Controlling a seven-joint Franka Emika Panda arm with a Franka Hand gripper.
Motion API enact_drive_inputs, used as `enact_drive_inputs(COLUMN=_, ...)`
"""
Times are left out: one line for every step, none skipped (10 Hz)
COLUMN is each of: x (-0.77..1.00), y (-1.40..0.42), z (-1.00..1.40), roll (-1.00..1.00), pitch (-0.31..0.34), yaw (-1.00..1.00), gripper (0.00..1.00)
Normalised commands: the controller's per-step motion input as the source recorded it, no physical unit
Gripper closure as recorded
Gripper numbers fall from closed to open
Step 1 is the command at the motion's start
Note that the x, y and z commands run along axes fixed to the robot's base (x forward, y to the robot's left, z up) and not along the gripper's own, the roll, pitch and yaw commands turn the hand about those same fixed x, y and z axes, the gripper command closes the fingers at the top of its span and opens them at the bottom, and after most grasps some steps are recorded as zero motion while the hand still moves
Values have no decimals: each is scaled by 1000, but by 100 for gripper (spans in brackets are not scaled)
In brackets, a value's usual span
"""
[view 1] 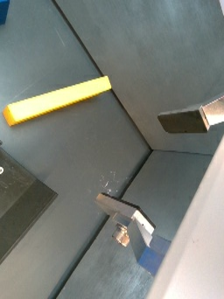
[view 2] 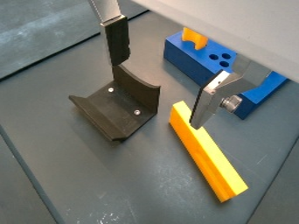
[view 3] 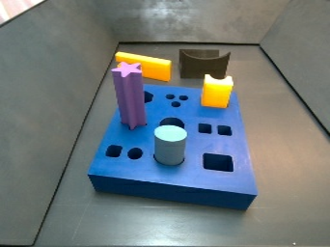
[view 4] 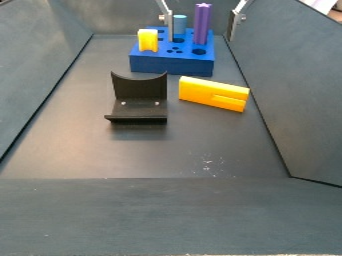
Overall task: Pick up the double-square object. Move up. Place the double-square object on the fixture. Regrasp the double-square object. Move to above the board. Insert the double-square object.
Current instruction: Pick up the double-square object.
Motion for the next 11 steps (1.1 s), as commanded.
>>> enact_drive_inputs(x=-54, y=0, z=-17, roll=-7, pitch=0, yaw=29, gripper=0)
enact_drive_inputs(x=0, y=-26, z=-49, roll=-31, pitch=0, yaw=0, gripper=0)
enact_drive_inputs(x=-277, y=-186, z=-274, roll=0, pitch=0, yaw=0, gripper=0)
enact_drive_inputs(x=-46, y=-189, z=-514, roll=63, pitch=0, yaw=997, gripper=0)
enact_drive_inputs(x=0, y=0, z=-537, roll=0, pitch=0, yaw=1000, gripper=0)
enact_drive_inputs(x=0, y=3, z=-566, roll=0, pitch=0, yaw=1000, gripper=0)
enact_drive_inputs(x=0, y=0, z=-591, roll=0, pitch=0, yaw=1000, gripper=0)
enact_drive_inputs(x=0, y=0, z=-683, roll=0, pitch=3, yaw=1000, gripper=0)
enact_drive_inputs(x=0, y=0, z=-686, roll=0, pitch=3, yaw=1000, gripper=0)
enact_drive_inputs(x=0, y=0, z=-709, roll=0, pitch=14, yaw=1000, gripper=0)
enact_drive_inputs(x=-186, y=-134, z=-89, roll=-109, pitch=27, yaw=243, gripper=0)
